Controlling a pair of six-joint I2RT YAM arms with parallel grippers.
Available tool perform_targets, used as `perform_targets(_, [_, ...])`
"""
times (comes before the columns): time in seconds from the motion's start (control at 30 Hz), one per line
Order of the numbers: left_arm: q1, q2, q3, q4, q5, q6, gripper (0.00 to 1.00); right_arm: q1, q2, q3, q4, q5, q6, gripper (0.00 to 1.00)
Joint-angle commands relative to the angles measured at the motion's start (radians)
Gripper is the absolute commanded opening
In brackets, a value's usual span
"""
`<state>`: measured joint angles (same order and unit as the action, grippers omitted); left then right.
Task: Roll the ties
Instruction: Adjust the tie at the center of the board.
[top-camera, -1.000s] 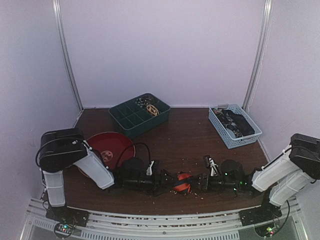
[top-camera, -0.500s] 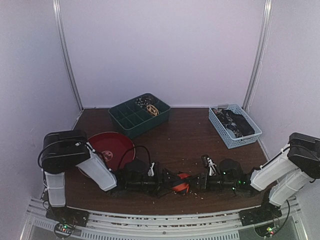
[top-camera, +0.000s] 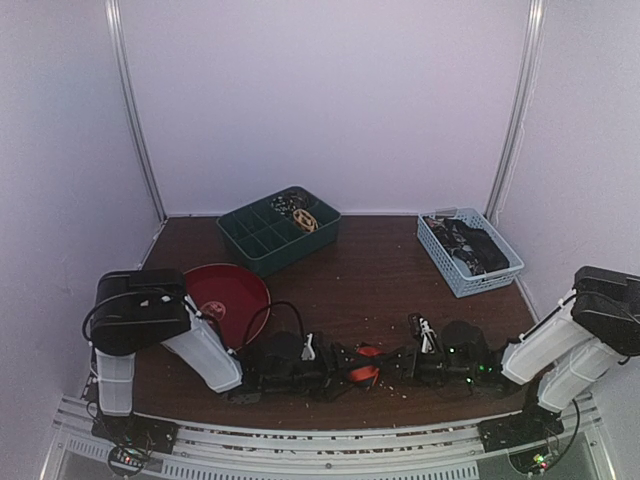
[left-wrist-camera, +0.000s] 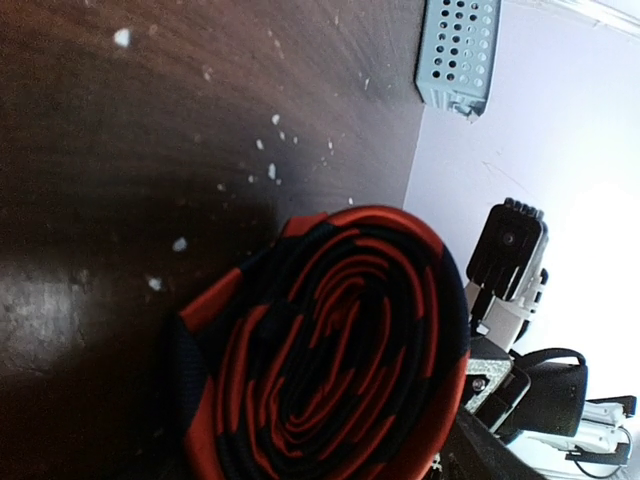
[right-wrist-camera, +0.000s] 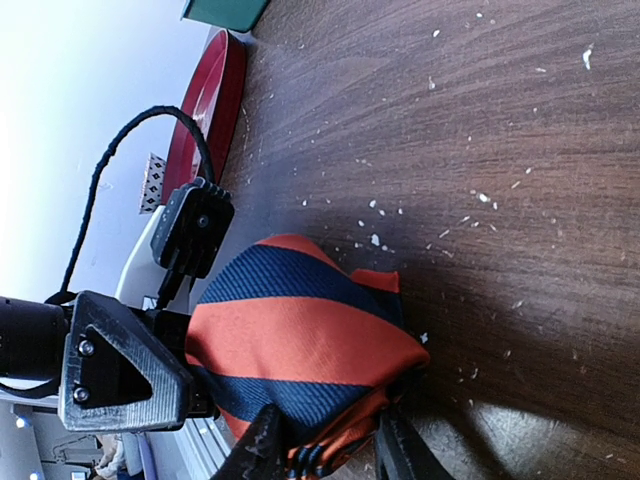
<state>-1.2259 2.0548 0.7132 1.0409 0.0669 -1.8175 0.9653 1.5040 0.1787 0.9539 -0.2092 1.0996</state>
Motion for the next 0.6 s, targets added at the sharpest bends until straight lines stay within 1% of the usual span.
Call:
perform_targets(0.0, [0.006, 0.037, -0.008, 0.042, -0.096, -0.023, 0.73, 0.010, 0.047, -0.012, 0.006, 0.005, 0.013, 0.31])
perform_targets(0.17, [0.009, 0.074, -0.003, 0.117, -0.116, -0.038, 0.67, 0.011, 0.086, -0.012, 0.053, -0.012, 0.030, 0.31])
perform_targets(0.33, [0.009, 0.074, 0.014, 0.098, -0.133, -0.032, 0.66, 0.019, 0.111, -0.015, 0.088, -0.019, 0.051, 0.31])
perform_targets(0.4, [0.012, 0.073, 0.017, 0.086, -0.134, -0.028, 0.63, 0.024, 0.116, -0.011, 0.092, -0.019, 0.052, 0.31])
perform_targets(0.5, [0.013, 0.075, 0.020, 0.059, -0.123, -0.018, 0.59, 0.022, 0.100, -0.013, 0.077, -0.013, 0.046, 0.32])
perform_targets(0.57, [0.014, 0.077, 0.017, 0.036, -0.112, -0.016, 0.57, 0.017, 0.043, -0.009, 0.008, 0.005, 0.033, 0.35])
